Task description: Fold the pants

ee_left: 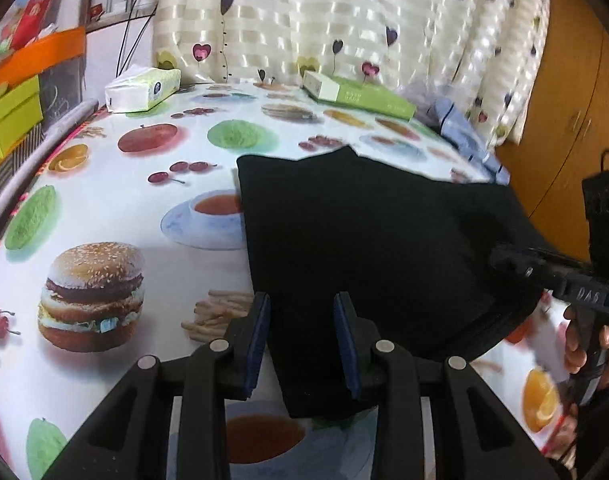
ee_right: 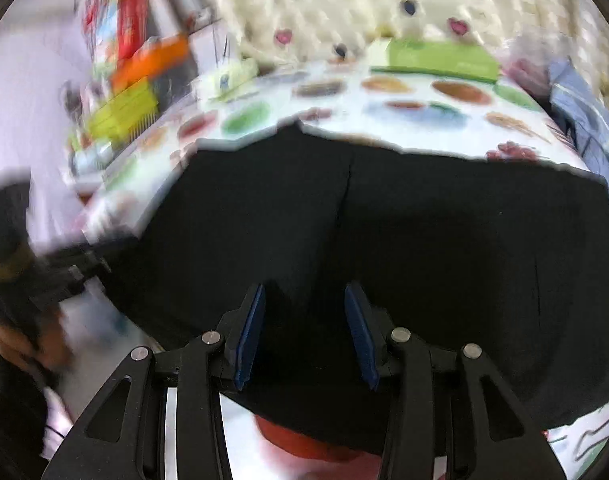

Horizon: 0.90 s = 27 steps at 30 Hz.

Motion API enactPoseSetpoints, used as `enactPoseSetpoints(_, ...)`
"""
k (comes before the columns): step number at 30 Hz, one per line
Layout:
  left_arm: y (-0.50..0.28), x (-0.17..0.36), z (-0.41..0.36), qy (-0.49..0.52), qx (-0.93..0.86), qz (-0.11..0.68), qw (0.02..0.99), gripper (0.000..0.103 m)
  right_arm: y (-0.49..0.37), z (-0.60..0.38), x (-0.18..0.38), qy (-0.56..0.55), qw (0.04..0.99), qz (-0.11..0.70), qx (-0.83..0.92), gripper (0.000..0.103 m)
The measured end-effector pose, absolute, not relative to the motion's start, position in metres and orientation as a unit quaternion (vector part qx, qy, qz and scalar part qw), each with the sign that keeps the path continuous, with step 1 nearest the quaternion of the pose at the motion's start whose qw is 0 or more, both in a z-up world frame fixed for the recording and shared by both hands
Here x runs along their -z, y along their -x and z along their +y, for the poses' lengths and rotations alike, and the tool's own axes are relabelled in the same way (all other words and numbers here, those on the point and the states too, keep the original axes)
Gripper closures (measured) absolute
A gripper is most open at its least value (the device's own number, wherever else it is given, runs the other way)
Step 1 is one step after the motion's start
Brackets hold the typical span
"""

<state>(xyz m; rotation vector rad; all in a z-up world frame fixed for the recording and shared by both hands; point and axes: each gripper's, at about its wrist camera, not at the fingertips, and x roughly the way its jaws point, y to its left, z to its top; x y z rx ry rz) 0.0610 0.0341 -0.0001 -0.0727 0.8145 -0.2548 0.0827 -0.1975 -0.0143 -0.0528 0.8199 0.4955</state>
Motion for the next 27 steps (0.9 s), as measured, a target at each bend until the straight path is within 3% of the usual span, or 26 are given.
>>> enactPoseSetpoints(3,-0.056,0.003,0.038,0.034,0.129,0.408,0.903,0.063,-0.075,-0.188,0.014,0.083,0.886,0.393,-0.231,0.059)
enactPoseSetpoints(12,-0.049,-0.014,0.048,0.056,0.13,0.381,0.914,0.062,-0.065,-0.195,0.0,0.064,0.898,0.357,-0.249,0.059)
enactPoseSetpoints(16,-0.048,-0.016,0.038,0.065,0.158,0.373,0.912,0.062,-0.058,-0.177,0.015,0.108,0.88,0.374,-0.271,0.059)
enactPoseSetpoints(27,-0.054,-0.016,0.021,0.023,0.166,0.391,0.905,0.062,-0.073,-0.182,-0.004,0.104,0.895,0.352,-0.253,0.058)
